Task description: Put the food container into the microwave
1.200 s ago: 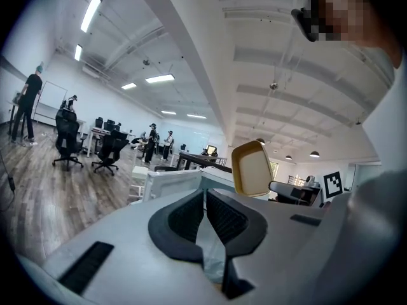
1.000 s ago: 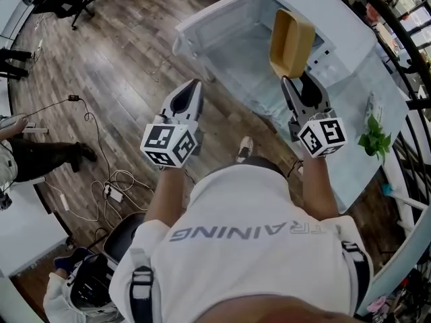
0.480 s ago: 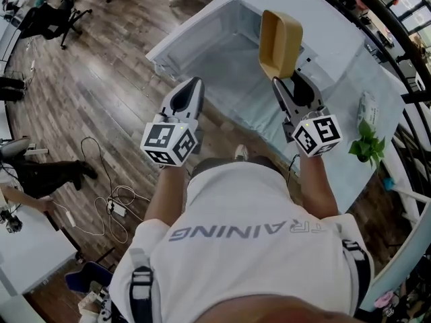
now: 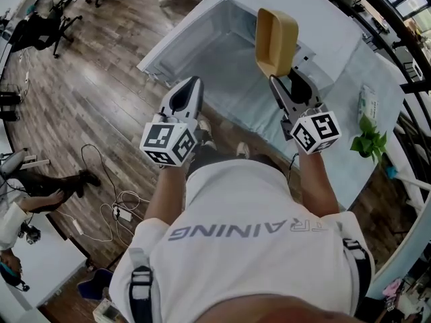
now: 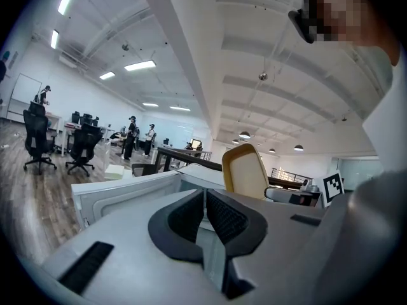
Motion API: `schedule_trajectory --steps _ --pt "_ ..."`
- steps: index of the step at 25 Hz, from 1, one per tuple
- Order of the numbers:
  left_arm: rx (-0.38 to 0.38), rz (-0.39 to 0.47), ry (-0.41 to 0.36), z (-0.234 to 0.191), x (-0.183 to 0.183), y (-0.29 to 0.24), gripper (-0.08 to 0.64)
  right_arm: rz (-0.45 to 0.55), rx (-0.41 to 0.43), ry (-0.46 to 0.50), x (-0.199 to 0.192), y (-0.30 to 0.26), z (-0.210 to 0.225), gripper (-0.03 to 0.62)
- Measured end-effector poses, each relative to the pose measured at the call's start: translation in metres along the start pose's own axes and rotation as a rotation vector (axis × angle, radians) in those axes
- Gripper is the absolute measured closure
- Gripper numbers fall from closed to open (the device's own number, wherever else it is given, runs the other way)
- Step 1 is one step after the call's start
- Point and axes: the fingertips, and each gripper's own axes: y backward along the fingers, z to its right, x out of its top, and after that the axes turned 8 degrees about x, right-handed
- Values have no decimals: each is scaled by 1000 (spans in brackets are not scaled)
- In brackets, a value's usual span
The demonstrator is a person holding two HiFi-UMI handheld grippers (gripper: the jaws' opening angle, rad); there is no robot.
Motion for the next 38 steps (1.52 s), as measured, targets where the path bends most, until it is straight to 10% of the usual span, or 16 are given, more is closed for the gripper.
schedule_trajectory --steps 25,38 --pt "-28 -64 -4 -42 -10 -13 517 -158 77 -126 -89 -75 -20 380" --pt "-13 -86 -15 -41 -19 -14 517 -170 28 -430 -145 -94 17 380"
